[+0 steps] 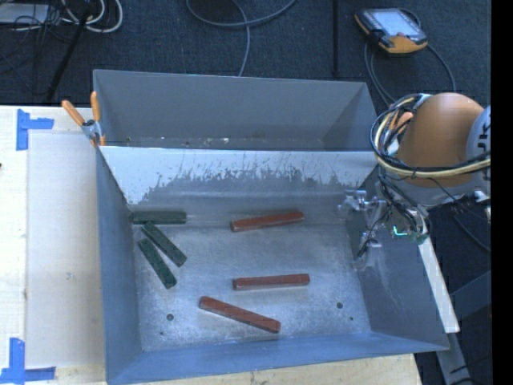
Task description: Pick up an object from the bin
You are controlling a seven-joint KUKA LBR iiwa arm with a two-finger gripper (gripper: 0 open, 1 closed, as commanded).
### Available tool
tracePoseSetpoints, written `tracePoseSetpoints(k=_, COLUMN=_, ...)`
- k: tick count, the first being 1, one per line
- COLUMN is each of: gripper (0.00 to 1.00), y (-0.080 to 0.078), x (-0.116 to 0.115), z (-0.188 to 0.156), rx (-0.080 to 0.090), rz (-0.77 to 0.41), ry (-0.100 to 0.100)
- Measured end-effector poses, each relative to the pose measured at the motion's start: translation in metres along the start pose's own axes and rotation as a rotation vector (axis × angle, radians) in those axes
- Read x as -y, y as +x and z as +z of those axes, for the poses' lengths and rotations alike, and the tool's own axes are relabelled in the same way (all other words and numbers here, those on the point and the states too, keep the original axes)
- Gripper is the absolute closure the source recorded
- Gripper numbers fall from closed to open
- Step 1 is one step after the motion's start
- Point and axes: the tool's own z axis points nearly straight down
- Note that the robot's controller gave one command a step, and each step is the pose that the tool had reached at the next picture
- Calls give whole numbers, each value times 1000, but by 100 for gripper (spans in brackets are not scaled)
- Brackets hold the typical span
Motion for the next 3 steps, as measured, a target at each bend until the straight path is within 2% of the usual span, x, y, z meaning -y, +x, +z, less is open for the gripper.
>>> tracePoseSetpoints(k=1, gripper=0, y=0, x=-1, z=0, rx=1, rz=-2, ry=0)
tracePoseSetpoints(k=2, gripper=0, y=-6, x=-67, z=50, rx=2, rz=-110, ry=0)
tracePoseSetpoints(k=3, gripper=0, y=14, x=-86, z=27, rx=-1, rz=-88, ry=-1)
